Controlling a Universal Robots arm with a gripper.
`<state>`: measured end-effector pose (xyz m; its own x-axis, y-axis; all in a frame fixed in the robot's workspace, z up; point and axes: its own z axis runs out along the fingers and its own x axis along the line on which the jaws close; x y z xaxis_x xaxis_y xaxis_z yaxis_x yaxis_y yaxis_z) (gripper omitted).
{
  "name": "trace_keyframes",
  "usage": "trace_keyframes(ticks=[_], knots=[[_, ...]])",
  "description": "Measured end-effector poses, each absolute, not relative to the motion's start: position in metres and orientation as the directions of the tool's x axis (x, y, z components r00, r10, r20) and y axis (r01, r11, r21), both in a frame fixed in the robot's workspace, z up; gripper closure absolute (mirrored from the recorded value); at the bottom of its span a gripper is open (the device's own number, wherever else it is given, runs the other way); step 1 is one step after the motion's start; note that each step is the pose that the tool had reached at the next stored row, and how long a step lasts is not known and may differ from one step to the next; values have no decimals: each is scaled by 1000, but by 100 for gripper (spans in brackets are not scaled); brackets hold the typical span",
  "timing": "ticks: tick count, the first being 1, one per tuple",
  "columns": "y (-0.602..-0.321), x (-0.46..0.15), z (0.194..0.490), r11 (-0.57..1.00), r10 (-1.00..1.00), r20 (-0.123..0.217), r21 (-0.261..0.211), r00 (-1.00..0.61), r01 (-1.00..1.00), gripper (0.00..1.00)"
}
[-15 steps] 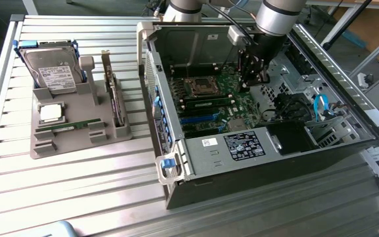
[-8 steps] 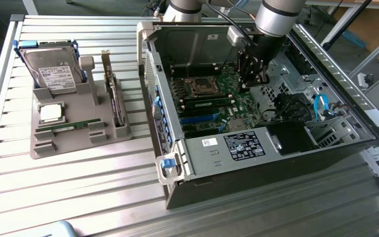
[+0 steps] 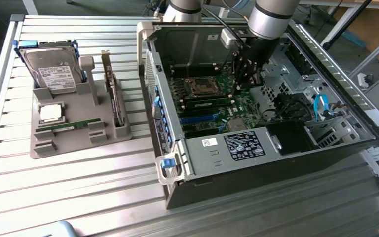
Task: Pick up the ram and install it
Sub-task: 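Press down the ram until it locks into place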
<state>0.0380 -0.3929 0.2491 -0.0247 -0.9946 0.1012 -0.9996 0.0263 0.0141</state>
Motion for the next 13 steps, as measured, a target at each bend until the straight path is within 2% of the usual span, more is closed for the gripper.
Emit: trace_keyframes(ticks=[13], knots=[[-393, 35, 243, 26, -995, 101, 14, -25, -1000, 89]])
